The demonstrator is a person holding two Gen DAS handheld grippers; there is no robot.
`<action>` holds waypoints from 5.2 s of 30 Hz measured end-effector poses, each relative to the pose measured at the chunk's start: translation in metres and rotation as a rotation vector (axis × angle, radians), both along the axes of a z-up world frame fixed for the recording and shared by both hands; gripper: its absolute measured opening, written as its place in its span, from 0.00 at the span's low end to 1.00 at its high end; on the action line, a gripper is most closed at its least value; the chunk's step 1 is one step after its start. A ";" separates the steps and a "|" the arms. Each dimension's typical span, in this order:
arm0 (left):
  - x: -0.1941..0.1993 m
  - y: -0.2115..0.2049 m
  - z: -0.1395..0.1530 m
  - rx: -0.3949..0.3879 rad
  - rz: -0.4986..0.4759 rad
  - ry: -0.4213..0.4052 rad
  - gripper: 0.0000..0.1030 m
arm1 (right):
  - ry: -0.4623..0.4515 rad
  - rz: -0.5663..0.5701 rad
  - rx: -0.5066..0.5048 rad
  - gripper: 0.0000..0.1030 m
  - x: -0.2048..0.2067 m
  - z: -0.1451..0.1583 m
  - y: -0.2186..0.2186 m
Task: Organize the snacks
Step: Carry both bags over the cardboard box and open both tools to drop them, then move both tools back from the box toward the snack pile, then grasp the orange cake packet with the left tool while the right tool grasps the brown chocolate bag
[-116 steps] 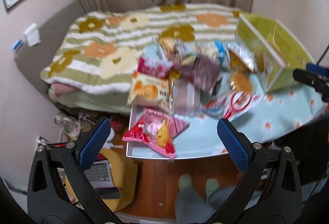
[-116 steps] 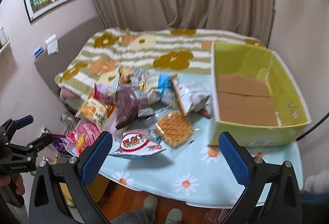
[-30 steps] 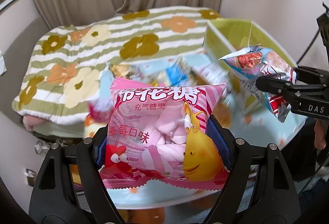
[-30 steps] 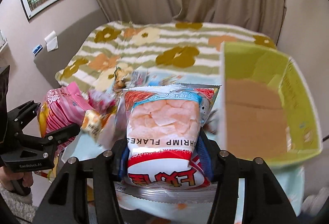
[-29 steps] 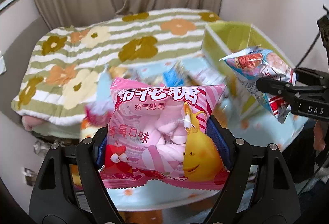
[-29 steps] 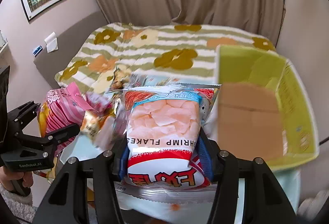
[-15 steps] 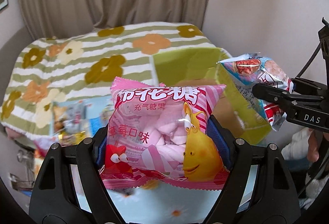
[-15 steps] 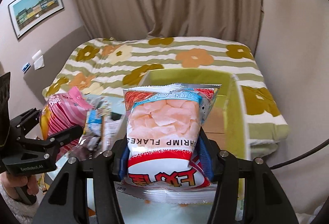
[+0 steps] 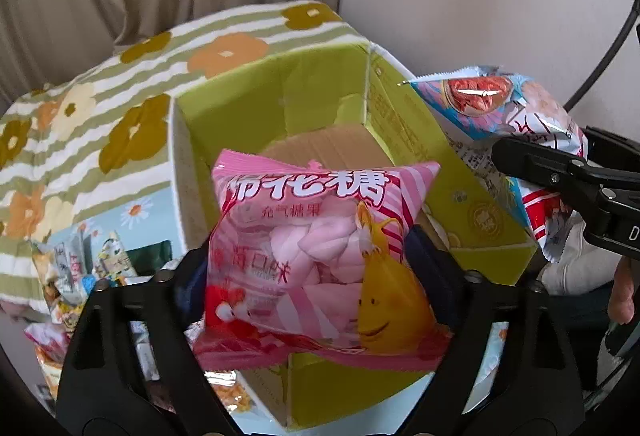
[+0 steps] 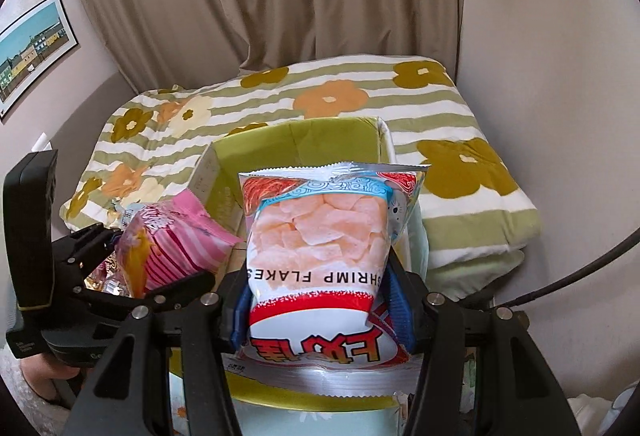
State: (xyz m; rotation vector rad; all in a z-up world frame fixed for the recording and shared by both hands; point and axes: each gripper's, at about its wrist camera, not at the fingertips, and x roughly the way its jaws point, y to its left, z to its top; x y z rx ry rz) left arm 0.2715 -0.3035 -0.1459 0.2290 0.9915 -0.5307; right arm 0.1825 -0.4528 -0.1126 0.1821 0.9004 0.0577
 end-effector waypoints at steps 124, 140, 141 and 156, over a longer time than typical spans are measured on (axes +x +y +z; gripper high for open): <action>-0.022 0.394 -0.134 0.371 0.385 0.099 0.79 | 0.260 0.419 0.130 1.00 0.043 -0.148 0.340; -0.035 0.397 -0.106 0.332 0.417 0.066 0.79 | 0.268 0.447 0.206 1.00 0.055 -0.167 0.345; -0.036 0.397 -0.105 0.329 0.419 0.064 0.79 | 0.273 0.452 0.203 1.00 0.055 -0.169 0.346; -0.053 0.400 -0.082 0.295 0.405 0.028 0.79 | 0.218 0.454 0.182 0.80 0.029 -0.153 0.342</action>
